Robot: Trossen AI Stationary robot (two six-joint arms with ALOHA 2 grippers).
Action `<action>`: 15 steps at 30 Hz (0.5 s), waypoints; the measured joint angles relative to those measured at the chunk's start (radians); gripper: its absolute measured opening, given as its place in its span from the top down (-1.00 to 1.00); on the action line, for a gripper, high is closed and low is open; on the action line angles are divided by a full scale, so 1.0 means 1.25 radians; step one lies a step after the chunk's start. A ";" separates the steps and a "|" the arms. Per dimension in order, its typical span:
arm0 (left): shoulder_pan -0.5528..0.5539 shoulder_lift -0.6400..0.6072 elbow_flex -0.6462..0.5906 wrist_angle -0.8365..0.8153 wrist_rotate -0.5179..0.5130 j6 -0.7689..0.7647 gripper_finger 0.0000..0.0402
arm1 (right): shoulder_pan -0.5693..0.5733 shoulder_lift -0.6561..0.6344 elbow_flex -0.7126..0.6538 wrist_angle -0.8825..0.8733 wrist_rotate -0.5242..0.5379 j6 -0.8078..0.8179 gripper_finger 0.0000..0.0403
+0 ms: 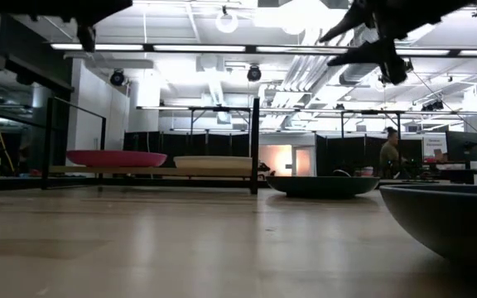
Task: Place and stack plates onto a shelf
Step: Stack the dark green plate on top of the pink plate on the shelf
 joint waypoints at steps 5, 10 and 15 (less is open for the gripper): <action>0.000 0.079 0.105 -0.075 0.001 0.033 1.00 | -0.056 0.027 0.122 -0.223 0.003 0.013 0.20; 0.000 0.105 0.141 -0.076 -0.002 0.039 0.91 | -0.105 0.058 0.217 -0.440 0.010 0.054 0.20; 0.001 0.107 0.142 -0.094 -0.025 0.022 0.70 | -0.156 0.093 0.237 -0.593 -0.029 0.171 0.20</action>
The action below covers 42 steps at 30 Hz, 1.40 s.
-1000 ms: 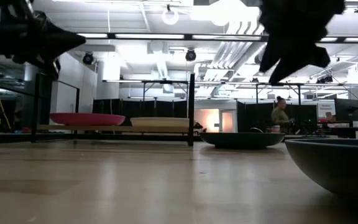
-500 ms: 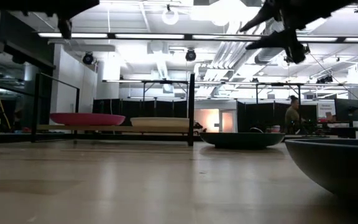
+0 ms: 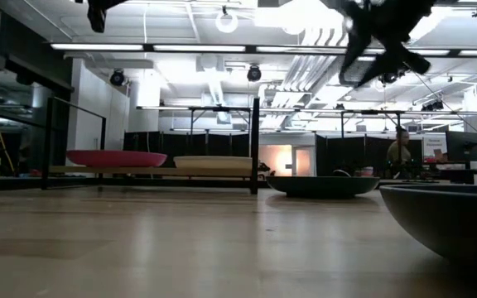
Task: Place and stack plates onto a shelf
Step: Stack the dark green plate on top of the pink plate on the shelf
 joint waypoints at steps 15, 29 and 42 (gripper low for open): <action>0.000 0.020 0.000 -0.085 -0.018 -0.061 0.35 | -0.164 0.126 -0.257 0.182 -0.114 0.182 0.20; 0.000 0.020 0.000 -0.085 -0.018 -0.068 0.35 | -0.189 0.238 -0.274 0.253 -0.106 0.169 0.20; 0.000 0.020 0.000 -0.085 -0.021 -0.068 0.35 | -0.188 0.313 -0.270 0.323 -0.098 0.181 0.63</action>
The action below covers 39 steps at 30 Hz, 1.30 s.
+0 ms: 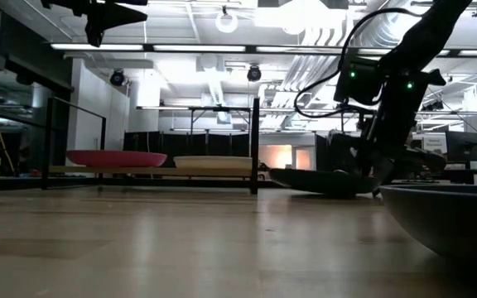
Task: Place and stack plates onto a shelf
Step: Stack the dark green plate on top of the pink plate on the shelf
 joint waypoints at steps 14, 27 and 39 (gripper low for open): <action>0.000 -0.001 0.000 0.029 -0.010 0.000 0.35 | -0.012 -0.203 -0.004 -0.104 0.014 -0.102 1.00; 0.000 -0.001 0.000 0.097 -0.023 0.001 0.35 | 0.130 -0.394 0.183 -0.381 -0.337 -0.327 1.00; 0.000 -0.002 0.000 0.507 -0.022 0.061 0.35 | 0.214 -0.018 0.578 -0.136 -0.166 -0.468 1.00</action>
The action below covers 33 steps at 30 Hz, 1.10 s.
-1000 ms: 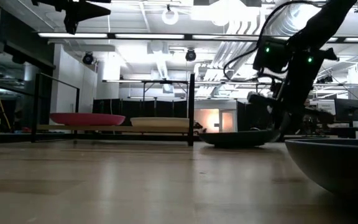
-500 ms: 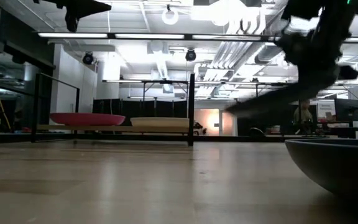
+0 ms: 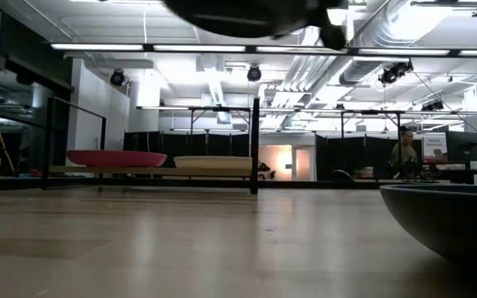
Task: Place and stack plates onto a shelf
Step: Stack the dark green plate on top of the pink plate on the shelf
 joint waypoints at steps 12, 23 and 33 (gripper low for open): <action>0.000 -0.006 0.000 0.052 0.001 -0.109 0.35 | -0.160 0.377 0.414 0.035 0.123 -0.076 1.00; 0.000 -0.005 0.000 0.066 0.002 -0.146 0.35 | -0.205 0.673 0.702 0.031 0.104 0.054 1.00; 0.000 -0.005 0.000 0.067 0.002 -0.147 0.35 | -0.202 0.821 0.838 0.031 0.085 0.133 1.00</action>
